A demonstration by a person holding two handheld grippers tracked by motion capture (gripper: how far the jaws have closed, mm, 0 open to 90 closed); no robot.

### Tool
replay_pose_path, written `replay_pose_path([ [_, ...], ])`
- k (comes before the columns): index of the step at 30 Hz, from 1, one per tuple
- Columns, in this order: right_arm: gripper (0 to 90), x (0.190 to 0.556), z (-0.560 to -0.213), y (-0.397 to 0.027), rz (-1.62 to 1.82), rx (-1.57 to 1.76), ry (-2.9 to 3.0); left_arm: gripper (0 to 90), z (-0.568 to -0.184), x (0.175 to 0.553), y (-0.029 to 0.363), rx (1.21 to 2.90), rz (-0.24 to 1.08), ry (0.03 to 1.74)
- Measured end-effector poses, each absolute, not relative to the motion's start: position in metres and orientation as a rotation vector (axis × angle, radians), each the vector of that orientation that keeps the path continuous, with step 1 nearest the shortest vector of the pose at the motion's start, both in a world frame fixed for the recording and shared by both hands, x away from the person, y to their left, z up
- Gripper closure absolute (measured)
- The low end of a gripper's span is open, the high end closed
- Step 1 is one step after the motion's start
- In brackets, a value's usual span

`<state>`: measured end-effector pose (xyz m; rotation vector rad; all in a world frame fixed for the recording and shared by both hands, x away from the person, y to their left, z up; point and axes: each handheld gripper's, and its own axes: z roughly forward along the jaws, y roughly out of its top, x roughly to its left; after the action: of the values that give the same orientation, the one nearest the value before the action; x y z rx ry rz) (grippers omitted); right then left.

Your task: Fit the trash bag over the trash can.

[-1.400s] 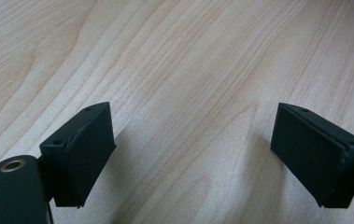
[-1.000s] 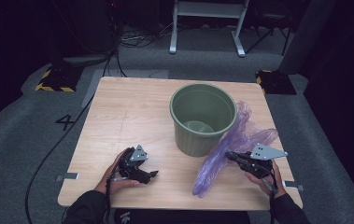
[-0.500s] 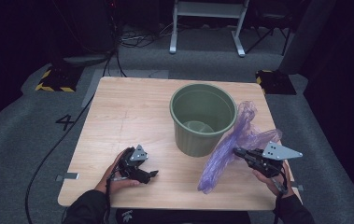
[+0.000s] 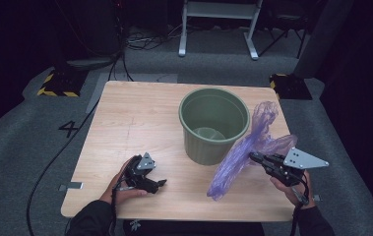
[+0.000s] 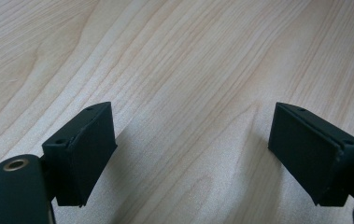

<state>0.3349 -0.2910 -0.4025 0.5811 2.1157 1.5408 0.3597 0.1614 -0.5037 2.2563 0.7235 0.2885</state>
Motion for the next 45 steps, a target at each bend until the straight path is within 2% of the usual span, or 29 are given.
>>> replay_pose_path([
  [21, 88.8, 0.334, -0.355, -0.293, 1.574, 0.555, 1.987, 14.2, -0.504, 0.361, 0.163, 2.259, 0.285, 0.712],
  [45, 89.1, 0.357, -0.328, -0.298, 1.517, 0.627, 1.865, 14.2, -0.504, 0.362, 0.167, 2.263, 0.276, 0.704],
])
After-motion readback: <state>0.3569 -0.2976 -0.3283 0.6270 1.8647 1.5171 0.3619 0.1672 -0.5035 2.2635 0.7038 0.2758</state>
